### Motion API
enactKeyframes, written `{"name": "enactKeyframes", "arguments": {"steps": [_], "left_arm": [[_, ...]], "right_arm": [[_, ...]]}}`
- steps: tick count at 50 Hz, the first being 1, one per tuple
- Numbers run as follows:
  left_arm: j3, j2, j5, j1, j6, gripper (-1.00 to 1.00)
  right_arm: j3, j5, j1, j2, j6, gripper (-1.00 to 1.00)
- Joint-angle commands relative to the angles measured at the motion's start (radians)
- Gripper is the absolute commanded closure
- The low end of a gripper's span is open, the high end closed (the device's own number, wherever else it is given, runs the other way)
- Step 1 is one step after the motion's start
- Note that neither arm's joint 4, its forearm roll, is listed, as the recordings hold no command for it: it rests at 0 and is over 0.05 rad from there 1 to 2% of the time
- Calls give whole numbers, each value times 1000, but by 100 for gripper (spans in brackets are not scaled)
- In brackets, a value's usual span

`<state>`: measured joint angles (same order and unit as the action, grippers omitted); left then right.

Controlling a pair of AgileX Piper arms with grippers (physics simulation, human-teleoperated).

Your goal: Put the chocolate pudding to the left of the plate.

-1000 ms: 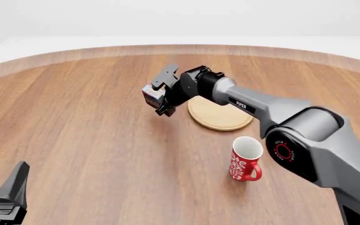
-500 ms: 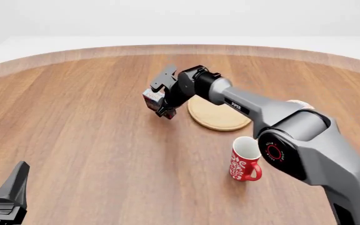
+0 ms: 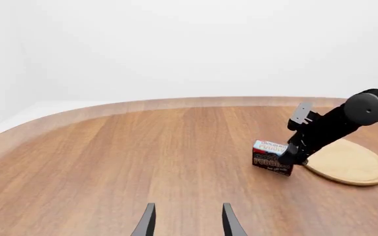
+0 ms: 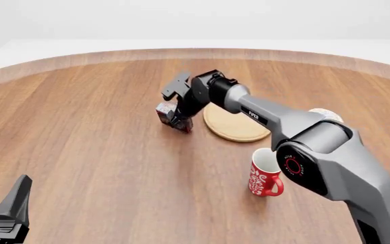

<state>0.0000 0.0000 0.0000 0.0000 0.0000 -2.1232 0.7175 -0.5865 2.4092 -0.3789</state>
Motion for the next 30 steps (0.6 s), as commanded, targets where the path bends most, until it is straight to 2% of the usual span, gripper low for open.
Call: {"name": "enactKeyframes", "arguments": {"steps": [1, 18, 30], "left_arm": [[0, 0, 0, 0, 0, -100], [0, 0, 0, 0, 0, -100], [0, 0, 0, 0, 0, -100]], "right_arm": [[-30, 25, -8, -10, 11, -100], [27, -2, 4, -54, 17, -100], [228, -82, 18, -214, 26, -100]]}}
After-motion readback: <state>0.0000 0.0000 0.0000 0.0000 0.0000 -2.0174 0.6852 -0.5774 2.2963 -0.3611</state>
